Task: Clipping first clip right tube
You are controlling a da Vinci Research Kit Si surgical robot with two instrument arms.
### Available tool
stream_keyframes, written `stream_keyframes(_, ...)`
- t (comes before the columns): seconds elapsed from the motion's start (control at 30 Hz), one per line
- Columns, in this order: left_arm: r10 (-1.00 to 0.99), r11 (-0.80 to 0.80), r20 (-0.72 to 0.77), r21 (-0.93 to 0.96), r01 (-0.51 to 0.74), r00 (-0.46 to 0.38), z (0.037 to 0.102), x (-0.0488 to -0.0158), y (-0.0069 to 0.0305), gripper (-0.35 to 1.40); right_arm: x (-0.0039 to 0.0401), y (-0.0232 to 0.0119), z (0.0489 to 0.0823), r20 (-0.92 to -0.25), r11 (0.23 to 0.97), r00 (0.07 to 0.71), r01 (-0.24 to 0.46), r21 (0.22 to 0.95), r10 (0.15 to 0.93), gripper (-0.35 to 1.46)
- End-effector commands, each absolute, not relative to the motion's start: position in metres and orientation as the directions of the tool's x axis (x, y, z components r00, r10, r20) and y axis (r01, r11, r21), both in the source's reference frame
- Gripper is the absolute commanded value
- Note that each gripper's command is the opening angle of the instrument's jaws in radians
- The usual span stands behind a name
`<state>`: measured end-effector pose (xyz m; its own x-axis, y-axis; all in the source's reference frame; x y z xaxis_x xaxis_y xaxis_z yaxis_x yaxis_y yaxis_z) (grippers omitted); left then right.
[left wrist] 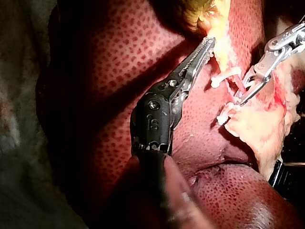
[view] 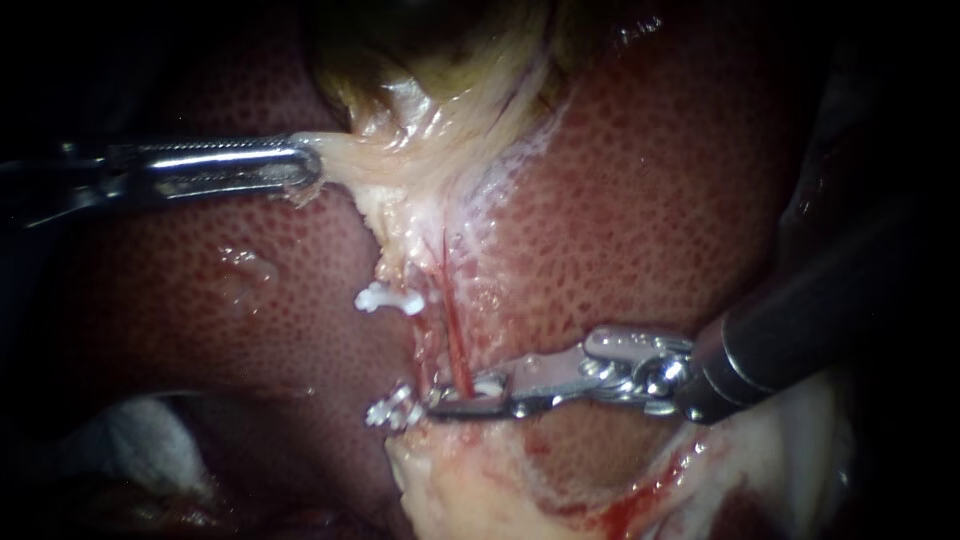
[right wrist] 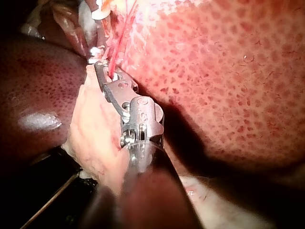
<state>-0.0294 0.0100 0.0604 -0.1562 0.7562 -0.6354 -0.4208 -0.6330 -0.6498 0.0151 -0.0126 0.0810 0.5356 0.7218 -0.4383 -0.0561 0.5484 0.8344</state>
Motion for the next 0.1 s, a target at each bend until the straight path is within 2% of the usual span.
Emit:
stream_keyframes(0.03,0.756,-0.633,-0.635,-0.65,-0.421,-0.156,0.0604,-0.0294,0.01,-0.35,0.0151,-0.0126,0.081,-0.439,0.549,0.536,-0.055,0.834,0.721,-0.35)
stream_keyframes(0.1,0.756,-0.633,-0.635,-0.65,-0.421,-0.156,0.0604,-0.0294,0.01,-0.35,0.0151,-0.0126,0.081,-0.439,0.549,0.536,-0.055,0.834,0.721,-0.35)
